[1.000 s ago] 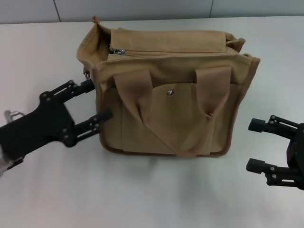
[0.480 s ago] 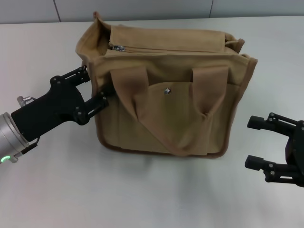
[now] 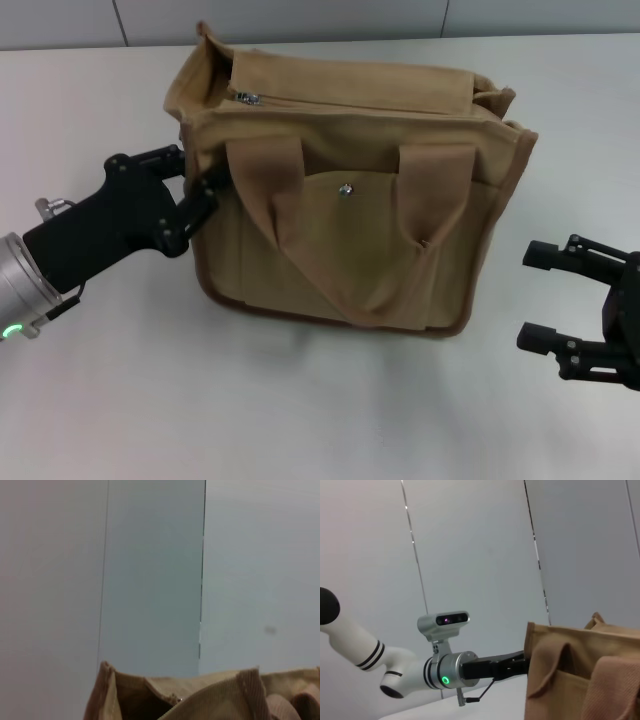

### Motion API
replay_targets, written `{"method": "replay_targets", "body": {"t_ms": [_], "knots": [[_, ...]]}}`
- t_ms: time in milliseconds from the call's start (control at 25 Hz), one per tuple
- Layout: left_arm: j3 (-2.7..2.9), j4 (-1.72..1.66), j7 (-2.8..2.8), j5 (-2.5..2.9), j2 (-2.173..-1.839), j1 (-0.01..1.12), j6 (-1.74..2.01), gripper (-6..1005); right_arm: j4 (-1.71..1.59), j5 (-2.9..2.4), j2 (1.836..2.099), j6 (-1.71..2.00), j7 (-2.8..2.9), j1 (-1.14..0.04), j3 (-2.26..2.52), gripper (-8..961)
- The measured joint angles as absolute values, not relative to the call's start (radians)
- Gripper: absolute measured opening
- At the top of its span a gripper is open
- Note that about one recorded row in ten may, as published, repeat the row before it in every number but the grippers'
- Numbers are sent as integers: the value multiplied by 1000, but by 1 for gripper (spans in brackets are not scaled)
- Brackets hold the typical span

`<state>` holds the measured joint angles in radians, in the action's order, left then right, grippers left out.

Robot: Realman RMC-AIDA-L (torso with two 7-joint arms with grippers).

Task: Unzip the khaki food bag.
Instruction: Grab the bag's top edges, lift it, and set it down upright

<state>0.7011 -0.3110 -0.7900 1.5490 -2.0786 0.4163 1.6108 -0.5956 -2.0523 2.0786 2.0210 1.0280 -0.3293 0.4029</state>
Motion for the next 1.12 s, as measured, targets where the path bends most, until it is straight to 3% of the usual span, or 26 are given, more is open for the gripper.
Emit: {"method": "replay_targets", "body": {"t_ms": [640, 760, 1120], "knots": [[706, -363, -810, 1495, -2071, 506, 1682, 73, -423, -1556, 2080, 2023, 1013, -289, 207, 841], [706, -413, -840, 1488, -2073, 539, 1713, 30, -381, -1489, 2081, 2016, 993, -321, 205, 841], [792, -534, -907, 1481, -2073, 624, 1750, 30, -321, -1496, 2086, 1857, 917, -510, 294, 841]]}}
